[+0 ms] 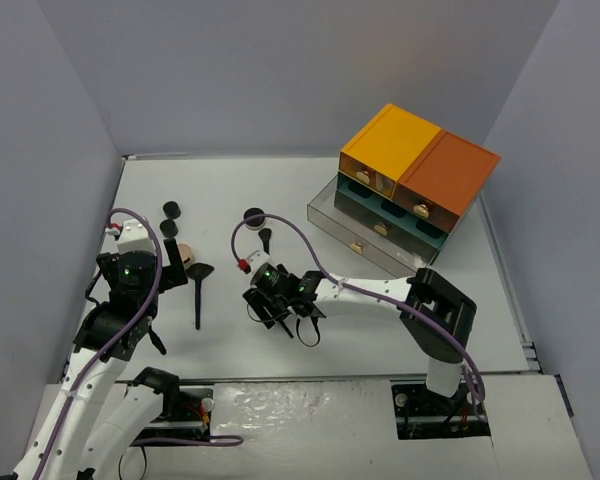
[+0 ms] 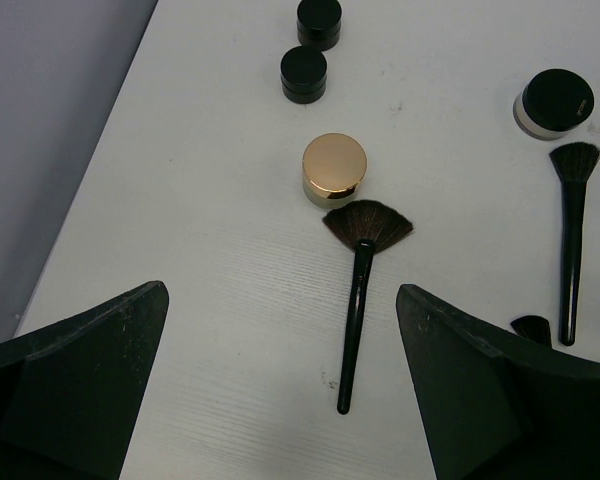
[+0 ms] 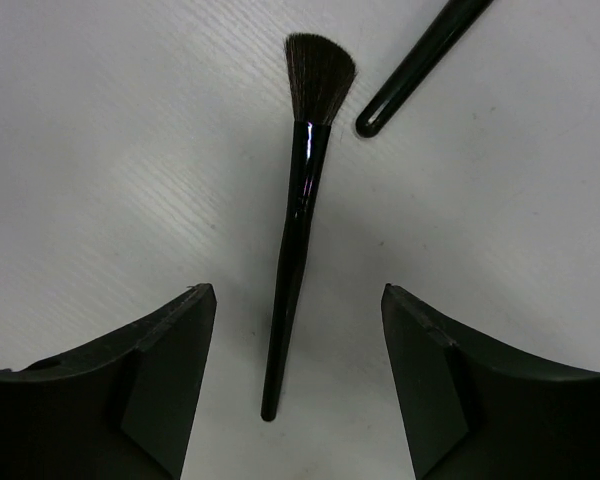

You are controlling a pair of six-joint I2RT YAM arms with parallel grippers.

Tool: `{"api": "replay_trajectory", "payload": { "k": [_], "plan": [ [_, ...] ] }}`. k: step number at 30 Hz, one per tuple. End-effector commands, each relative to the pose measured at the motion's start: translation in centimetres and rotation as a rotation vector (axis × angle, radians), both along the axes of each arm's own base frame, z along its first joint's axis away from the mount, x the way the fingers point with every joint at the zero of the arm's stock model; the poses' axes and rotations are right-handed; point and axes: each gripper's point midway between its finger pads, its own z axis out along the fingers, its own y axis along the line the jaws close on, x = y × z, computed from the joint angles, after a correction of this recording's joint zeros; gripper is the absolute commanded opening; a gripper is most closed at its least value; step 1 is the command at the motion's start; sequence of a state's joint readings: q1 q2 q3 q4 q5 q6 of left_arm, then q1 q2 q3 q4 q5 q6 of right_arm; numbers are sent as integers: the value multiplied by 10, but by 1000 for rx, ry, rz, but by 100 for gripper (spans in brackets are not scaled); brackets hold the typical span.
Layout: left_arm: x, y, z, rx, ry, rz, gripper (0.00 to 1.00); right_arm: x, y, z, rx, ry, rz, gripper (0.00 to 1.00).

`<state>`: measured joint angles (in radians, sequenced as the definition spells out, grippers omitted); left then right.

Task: Organize the makeup

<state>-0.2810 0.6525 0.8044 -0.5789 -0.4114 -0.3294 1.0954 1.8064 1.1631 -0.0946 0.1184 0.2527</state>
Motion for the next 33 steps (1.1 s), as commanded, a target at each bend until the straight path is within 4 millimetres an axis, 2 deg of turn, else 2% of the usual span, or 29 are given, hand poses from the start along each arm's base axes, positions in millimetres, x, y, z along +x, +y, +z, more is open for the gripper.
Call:
{"api": "replay_trajectory", "payload": {
  "k": [1, 4, 7, 11, 13, 15, 18, 21, 23, 25, 27, 33],
  "plan": [
    [7, 3, 16, -12, -60, 29, 97, 7, 16, -12, 59, -39, -28, 59],
    [6, 4, 16, -10, -62, 32, 97, -1, 10, -31, 22, -29, -19, 47],
    [7, 4, 16, -10, -62, 32, 97, -5, 9, -36, 0, -45, -3, 36],
    [7, 3, 16, -10, -59, 30, 97, -7, 13, -29, 9, -59, 10, 10],
    [8, 3, 16, -11, -60, 30, 97, -4, 15, -9, 33, -86, 19, 1],
    [8, 3, 15, -11, -58, 28, 97, 4, 23, 33, 81, -150, 39, 0],
    [8, 2, 15, -11, -56, 24, 97, 17, 10, 83, 46, -254, 73, 0],
    [9, 0, 15, -13, -56, 12, 97, 41, -11, 124, 9, -361, 71, 0],
    [10, -1, 15, -14, -58, 5, 97, 67, -43, 150, -2, -406, 10, 0],
    [10, -2, 16, -15, -61, 2, 97, 77, -57, 161, -17, -430, 1, 0],
    [10, -3, 16, -17, -64, -5, 97, 99, -94, 173, -85, -468, -36, 0],
    [10, -3, 16, -15, -61, -6, 97, 136, -165, 182, -185, -493, -98, 0]
  ]
}}
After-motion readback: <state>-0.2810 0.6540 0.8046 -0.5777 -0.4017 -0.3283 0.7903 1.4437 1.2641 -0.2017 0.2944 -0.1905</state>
